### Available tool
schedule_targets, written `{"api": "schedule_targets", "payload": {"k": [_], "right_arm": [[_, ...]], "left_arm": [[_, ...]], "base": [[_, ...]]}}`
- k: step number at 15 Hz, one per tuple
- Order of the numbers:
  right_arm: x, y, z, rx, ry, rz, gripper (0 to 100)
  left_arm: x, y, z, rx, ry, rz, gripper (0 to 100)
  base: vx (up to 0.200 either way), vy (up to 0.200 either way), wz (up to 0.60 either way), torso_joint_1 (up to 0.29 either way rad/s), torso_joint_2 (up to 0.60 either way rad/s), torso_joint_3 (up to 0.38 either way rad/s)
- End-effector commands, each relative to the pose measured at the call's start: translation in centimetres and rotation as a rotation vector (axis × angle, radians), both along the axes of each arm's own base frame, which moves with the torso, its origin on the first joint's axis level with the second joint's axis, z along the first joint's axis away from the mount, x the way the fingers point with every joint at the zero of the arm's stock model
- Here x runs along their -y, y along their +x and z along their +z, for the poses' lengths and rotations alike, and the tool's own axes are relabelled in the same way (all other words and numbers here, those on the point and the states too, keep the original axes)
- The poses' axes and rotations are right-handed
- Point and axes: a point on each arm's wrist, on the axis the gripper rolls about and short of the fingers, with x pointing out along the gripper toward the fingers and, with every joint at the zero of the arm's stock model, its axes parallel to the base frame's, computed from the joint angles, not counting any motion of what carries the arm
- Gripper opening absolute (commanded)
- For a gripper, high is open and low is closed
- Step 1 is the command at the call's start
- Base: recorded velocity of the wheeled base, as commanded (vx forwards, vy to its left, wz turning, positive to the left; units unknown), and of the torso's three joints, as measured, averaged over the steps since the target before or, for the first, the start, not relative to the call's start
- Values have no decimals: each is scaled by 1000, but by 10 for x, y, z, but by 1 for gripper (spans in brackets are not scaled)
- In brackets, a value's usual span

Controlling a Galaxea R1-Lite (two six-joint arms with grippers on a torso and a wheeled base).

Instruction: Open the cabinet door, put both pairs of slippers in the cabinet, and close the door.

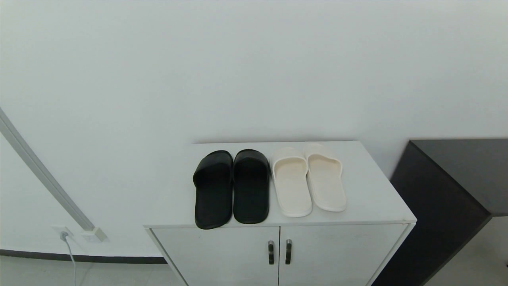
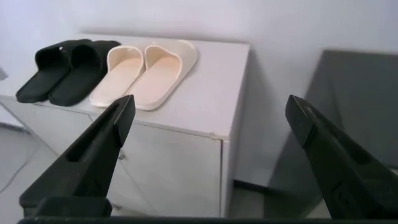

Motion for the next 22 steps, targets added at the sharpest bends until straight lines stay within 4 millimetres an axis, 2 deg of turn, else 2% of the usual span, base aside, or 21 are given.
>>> {"api": "schedule_targets", "payload": {"k": [1, 4, 5, 6, 8, 12, 17, 22], "right_arm": [[-31, 68, -2, -160, -14, 119, 100], [-79, 84, 5, -195, 2, 163, 100], [-87, 87, 6, -200, -3, 164, 100], [-109, 93, 10, -210, -4, 170, 100], [-140, 102, 13, -213, 4, 163, 100], [-190, 130, 6, -192, 25, 86, 100], [-234, 170, -17, -142, 26, -80, 100], [-259, 202, -31, -137, 21, -152, 100]], "left_arm": [[0, 0, 0, 0, -2, 0, 0], [0, 0, 0, 0, 0, -1, 0], [0, 0, 0, 0, 0, -1, 0], [0, 0, 0, 0, 0, -1, 0], [0, 0, 0, 0, 0, -1, 0], [0, 0, 0, 0, 0, -1, 0], [0, 0, 0, 0, 0, -1, 0], [0, 0, 0, 0, 0, -1, 0]], "base": [[0, 0, 0, 0, 0, 0], [0, 0, 0, 0, 0, 0], [0, 0, 0, 0, 0, 0], [0, 0, 0, 0, 0, 0], [0, 0, 0, 0, 0, 0], [0, 0, 0, 0, 0, 0], [0, 0, 0, 0, 0, 0], [0, 0, 0, 0, 0, 0]]}}
